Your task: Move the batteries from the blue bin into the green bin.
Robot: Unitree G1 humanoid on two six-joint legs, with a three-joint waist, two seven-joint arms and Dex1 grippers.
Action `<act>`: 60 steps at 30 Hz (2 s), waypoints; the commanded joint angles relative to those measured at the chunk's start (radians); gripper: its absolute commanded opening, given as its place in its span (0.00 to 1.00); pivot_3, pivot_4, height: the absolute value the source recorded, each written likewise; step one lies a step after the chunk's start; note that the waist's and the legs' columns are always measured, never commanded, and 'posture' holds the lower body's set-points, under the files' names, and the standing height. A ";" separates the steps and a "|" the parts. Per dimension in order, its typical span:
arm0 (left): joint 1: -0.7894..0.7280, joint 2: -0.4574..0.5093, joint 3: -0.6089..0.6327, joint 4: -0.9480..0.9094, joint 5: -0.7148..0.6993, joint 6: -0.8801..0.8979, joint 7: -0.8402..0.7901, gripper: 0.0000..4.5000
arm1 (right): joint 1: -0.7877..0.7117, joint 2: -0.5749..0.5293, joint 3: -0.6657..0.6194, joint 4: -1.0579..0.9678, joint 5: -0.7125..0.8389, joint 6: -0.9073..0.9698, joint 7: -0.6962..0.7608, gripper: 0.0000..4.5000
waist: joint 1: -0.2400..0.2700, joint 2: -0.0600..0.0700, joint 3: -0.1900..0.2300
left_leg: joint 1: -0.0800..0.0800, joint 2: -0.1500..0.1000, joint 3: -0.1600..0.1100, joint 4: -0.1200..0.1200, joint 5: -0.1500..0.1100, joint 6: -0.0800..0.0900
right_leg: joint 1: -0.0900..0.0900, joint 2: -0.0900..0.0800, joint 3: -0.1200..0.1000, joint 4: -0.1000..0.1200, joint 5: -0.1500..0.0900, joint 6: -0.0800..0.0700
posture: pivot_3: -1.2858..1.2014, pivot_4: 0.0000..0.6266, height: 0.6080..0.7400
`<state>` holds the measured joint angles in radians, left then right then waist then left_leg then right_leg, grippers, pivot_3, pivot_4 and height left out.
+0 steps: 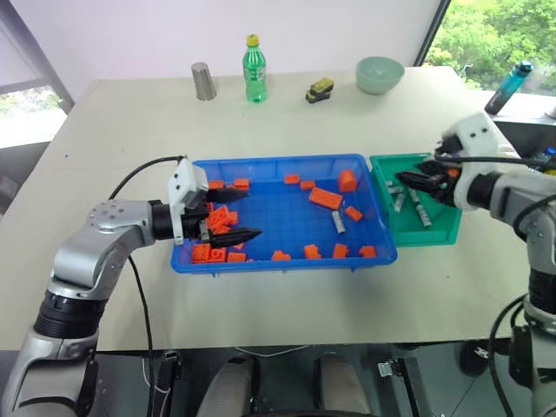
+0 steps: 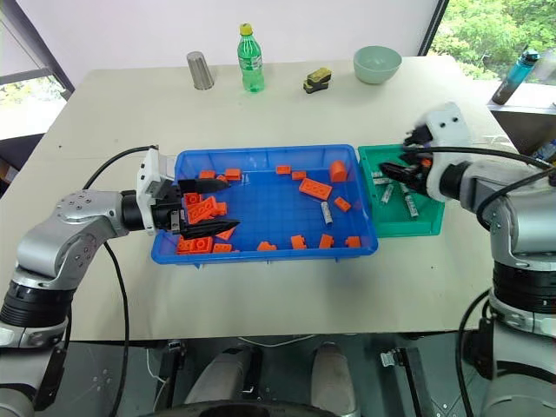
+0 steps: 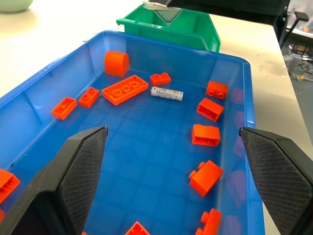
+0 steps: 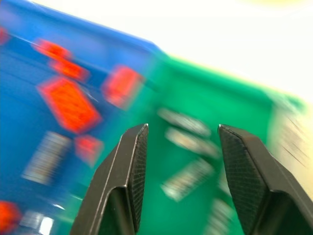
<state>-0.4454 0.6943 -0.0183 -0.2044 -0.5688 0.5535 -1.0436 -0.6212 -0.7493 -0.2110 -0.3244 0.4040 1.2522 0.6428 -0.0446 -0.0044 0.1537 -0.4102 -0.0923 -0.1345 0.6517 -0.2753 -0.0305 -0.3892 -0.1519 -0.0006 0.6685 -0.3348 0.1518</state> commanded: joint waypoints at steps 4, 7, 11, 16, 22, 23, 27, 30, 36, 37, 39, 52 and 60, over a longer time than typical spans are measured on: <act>-0.003 0.009 0.025 -0.031 0.001 -0.011 0.006 1.00 | 0.044 0.122 0.070 -0.163 0.071 0.131 -0.087 0.51 | 0.005 0.000 0.000 | 0.000 -0.001 -0.002 0.001 0.000 0.000 | 0.001 -0.001 0.000 0.000 0.000 0.000 | 0.52 0.24 0.90; -0.001 0.010 0.029 -0.037 -0.001 -0.007 0.013 1.00 | 0.080 0.152 0.101 -0.171 0.060 0.138 -0.128 0.51 | 0.005 0.000 0.000 | 0.000 -0.002 -0.002 0.001 0.000 0.000 | 0.001 -0.001 0.000 0.000 0.000 0.000 | 0.52 0.24 0.90; 0.007 0.014 0.036 -0.048 -0.004 -0.002 0.021 1.00 | 0.116 0.150 0.167 -0.172 0.044 0.113 -0.160 0.51 | 0.001 0.000 0.000 | 0.000 -0.001 -0.002 0.000 0.000 0.000 | 0.000 -0.001 0.000 0.000 0.000 0.000 | 0.52 0.24 0.90; 0.019 0.021 0.047 -0.062 -0.007 0.001 0.031 1.00 | 0.104 0.143 0.259 -0.123 0.003 0.047 -0.181 0.51 | 0.000 0.000 0.000 | 0.000 -0.001 -0.002 0.000 0.000 0.000 | 0.000 -0.001 0.000 0.001 0.000 0.000 | 0.52 0.24 0.90; 0.031 0.021 0.057 -0.077 -0.008 0.003 0.046 1.00 | 0.071 0.140 0.335 -0.035 -0.035 -0.030 -0.170 0.51 | 0.000 0.000 0.000 | 0.000 -0.001 -0.002 0.001 0.000 0.000 | 0.000 -0.001 0.000 0.000 0.000 0.000 | 0.52 0.24 0.90; 0.034 0.021 0.059 -0.080 -0.009 0.003 0.050 1.00 | 0.070 0.137 0.349 -0.019 -0.045 -0.047 -0.165 0.51 | 0.000 0.000 0.000 | 0.000 -0.001 -0.002 0.001 0.000 0.000 | 0.000 -0.001 0.000 0.000 0.000 0.000 | 0.52 0.24 0.90; 0.045 0.021 0.068 -0.088 -0.010 0.001 0.057 1.00 | 0.071 0.137 0.385 0.033 -0.071 -0.099 -0.150 0.51 | 0.000 -0.001 -0.001 | 0.000 -0.001 -0.002 0.001 0.000 0.000 | 0.000 -0.001 0.000 0.000 0.000 0.000 | 0.52 0.24 0.90; 0.047 0.022 0.071 -0.090 -0.010 0.000 0.060 1.00 | 0.073 0.141 0.403 0.044 -0.081 -0.116 -0.139 0.51 | 0.000 -0.003 -0.002 | 0.000 -0.001 -0.002 0.001 0.000 0.000 | 0.001 0.000 0.000 0.000 0.000 0.000 | 0.52 0.24 0.90; 0.041 0.021 0.070 -0.084 -0.007 -0.007 0.062 1.00 | 0.024 0.164 0.402 0.017 -0.079 -0.081 -0.140 0.51 | -0.001 -0.004 -0.002 | 0.000 -0.001 -0.002 0.001 0.000 0.000 | 0.001 0.000 0.000 0.000 0.000 0.000 | 0.52 0.24 0.90; 0.039 0.020 0.069 -0.081 -0.006 -0.008 0.062 1.00 | 0.005 0.174 0.396 0.009 -0.073 -0.068 -0.143 0.51 | -0.002 -0.004 -0.002 | 0.000 -0.001 -0.002 0.001 0.000 0.000 | 0.000 0.000 0.000 0.000 0.000 0.000 | 0.52 0.24 0.90; 0.037 0.019 0.067 -0.079 -0.004 -0.011 0.063 1.00 | -0.025 0.183 0.391 -0.004 -0.068 -0.046 -0.143 0.51 | -0.003 -0.003 -0.002 | 0.000 0.000 -0.001 0.001 0.000 0.000 | 0.000 0.000 0.000 0.000 0.000 0.000 | 0.52 0.24 0.90; 0.049 0.002 0.062 -0.076 0.003 -0.033 0.077 1.00 | -0.081 0.263 0.190 -0.130 -0.021 0.304 -0.230 0.98 | 0.000 -0.003 -0.002 | 0.000 -0.001 -0.002 0.000 0.000 0.000 | 0.000 -0.001 0.000 0.001 0.000 0.000 | 0.52 0.24 0.90; 0.014 -0.008 0.040 -0.035 0.013 -0.045 0.056 1.00 | 0.002 0.363 0.072 -0.171 0.057 0.362 -0.327 0.98 | 0.000 -0.003 -0.002 | 0.000 -0.001 -0.002 0.000 0.000 0.000 | 0.000 -0.001 0.000 0.001 0.000 0.000 | 0.52 0.24 0.90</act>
<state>-0.4048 0.6901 0.0174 -0.2340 -0.5588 0.5306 -0.9812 -0.6130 -0.3934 -0.1102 -0.4577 0.4386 1.6075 0.3357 -0.0445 -0.0076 0.1517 -0.4099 -0.0935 -0.1361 0.6520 -0.2753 -0.0306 -0.3895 -0.1526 -0.0005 0.6694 -0.3348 0.1518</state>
